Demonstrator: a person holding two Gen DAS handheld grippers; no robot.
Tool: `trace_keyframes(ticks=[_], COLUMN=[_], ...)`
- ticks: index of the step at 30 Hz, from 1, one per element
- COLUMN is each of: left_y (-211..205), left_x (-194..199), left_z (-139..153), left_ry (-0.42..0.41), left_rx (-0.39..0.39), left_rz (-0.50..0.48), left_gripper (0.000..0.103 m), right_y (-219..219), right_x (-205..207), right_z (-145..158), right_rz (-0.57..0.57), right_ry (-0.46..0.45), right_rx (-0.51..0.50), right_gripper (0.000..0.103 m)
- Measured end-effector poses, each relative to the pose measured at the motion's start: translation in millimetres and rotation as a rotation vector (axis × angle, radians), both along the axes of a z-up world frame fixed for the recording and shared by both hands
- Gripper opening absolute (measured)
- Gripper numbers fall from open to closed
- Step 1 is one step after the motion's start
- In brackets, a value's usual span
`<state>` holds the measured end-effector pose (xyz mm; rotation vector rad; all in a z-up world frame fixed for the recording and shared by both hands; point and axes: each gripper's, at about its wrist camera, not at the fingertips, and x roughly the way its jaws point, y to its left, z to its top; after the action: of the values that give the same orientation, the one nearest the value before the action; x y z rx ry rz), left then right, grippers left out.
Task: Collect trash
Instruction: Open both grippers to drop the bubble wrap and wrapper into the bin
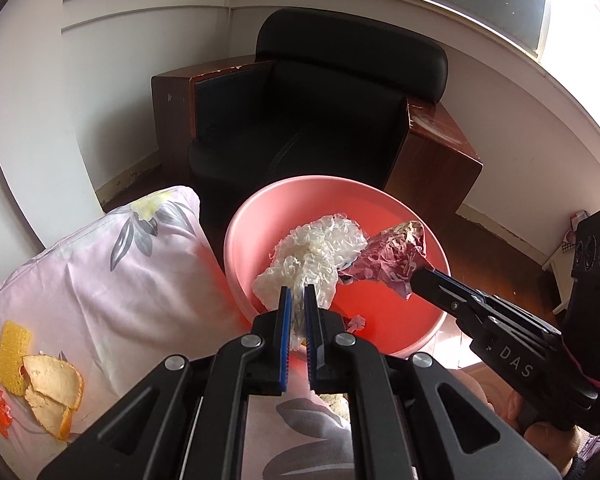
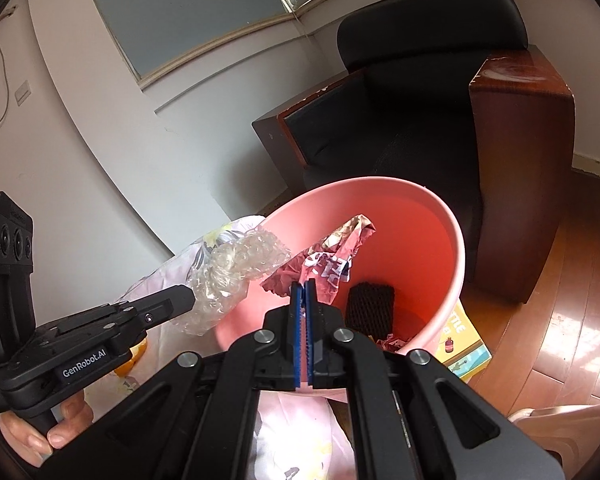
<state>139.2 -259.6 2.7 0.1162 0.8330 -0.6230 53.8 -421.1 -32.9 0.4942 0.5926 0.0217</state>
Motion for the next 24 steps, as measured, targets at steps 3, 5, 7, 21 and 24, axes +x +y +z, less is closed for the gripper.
trace_keyframes(ticks=[3, 5, 7, 21, 24], left_y=[-4, -5, -7, 0, 3], left_x=[2, 2, 3, -5, -9], left_z=[-3, -4, -4, 6, 9], left_ry=[0.004, 0.008, 0.009, -0.034, -0.048], left_rx=[0.009, 0.013, 0.017, -0.007, -0.007], left_rz=[0.001, 0.003, 0.006, 0.013, 0.009], left_gripper=[0.006, 0.006, 0.008, 0.033, 0.037], right_y=[-2, -2, -3, -1, -2], right_x=[1, 1, 1, 2, 5], right_z=[-2, -3, -3, -5, -7], right_rz=[-0.005, -0.008, -0.011, -0.038, -0.045], right_ry=[0.006, 0.008, 0.008, 0.02, 0.033], right_rx=[0.004, 0.005, 0.006, 0.016, 0.032], right_gripper=[0.002, 0.002, 0.002, 0.002, 0.003])
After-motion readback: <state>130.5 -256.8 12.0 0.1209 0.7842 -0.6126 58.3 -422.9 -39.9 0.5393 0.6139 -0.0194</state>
